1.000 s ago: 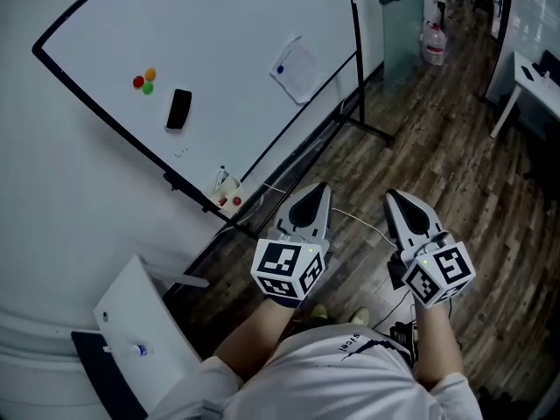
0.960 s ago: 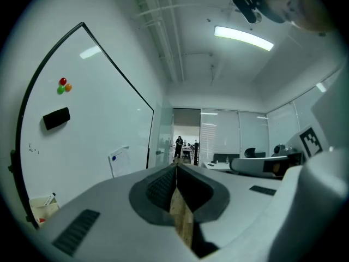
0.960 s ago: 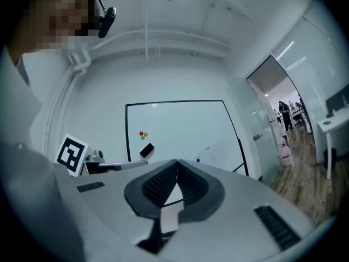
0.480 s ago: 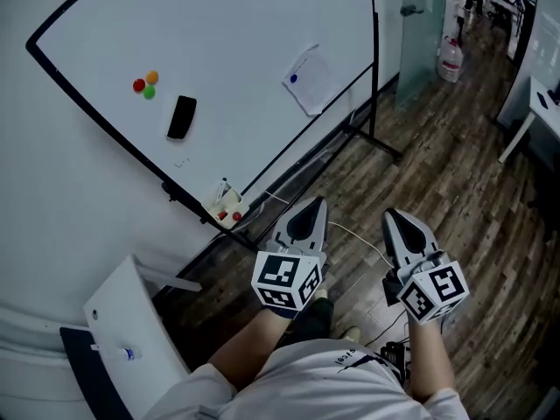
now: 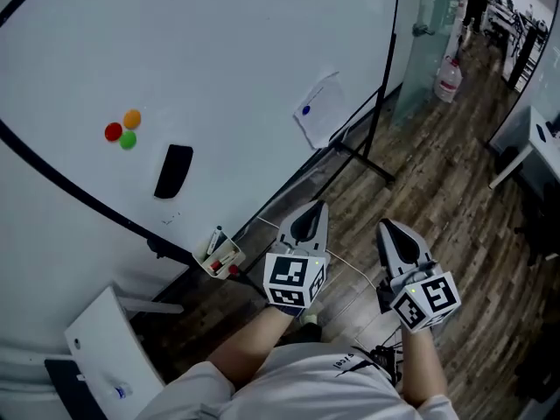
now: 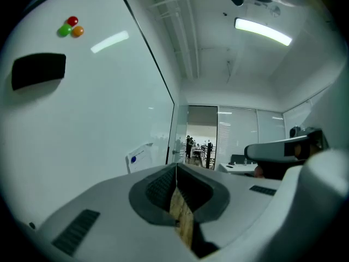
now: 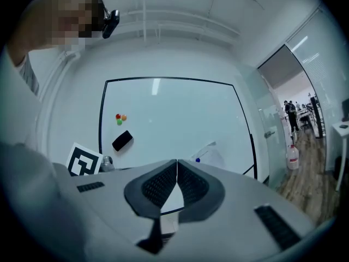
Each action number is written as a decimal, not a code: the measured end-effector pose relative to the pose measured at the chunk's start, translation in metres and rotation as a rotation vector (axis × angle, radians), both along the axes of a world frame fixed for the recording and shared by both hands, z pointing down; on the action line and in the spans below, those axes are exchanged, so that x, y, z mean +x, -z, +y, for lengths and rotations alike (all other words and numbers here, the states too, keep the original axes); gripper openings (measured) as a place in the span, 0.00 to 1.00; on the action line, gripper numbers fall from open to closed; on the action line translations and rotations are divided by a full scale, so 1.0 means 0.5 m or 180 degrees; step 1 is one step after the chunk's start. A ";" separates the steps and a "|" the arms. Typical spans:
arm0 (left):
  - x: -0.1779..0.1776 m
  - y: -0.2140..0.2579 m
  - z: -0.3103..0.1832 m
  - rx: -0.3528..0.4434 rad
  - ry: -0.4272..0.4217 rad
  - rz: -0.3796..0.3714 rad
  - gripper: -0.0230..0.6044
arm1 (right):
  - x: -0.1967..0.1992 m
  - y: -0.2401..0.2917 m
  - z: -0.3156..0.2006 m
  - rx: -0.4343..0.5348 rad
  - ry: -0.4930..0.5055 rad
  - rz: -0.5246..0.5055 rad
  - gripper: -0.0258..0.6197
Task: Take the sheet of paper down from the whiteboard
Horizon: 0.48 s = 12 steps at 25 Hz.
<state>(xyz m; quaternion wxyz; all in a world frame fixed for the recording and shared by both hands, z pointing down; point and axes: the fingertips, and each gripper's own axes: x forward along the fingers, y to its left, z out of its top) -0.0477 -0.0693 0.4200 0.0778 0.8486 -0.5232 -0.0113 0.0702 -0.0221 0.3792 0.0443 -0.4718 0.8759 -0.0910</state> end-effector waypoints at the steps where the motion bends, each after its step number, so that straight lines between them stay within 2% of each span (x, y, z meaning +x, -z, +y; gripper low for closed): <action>1: -0.007 -0.008 -0.026 -0.0011 -0.0005 0.0005 0.06 | -0.010 -0.004 -0.024 -0.0012 -0.0013 0.0009 0.06; 7: -0.024 -0.048 -0.142 -0.0157 -0.0046 0.0008 0.06 | -0.051 -0.029 -0.151 -0.0148 0.0026 0.0049 0.06; 12: -0.046 -0.088 -0.228 -0.0267 0.0124 0.0060 0.06 | -0.088 -0.050 -0.259 -0.0201 0.0237 0.0029 0.06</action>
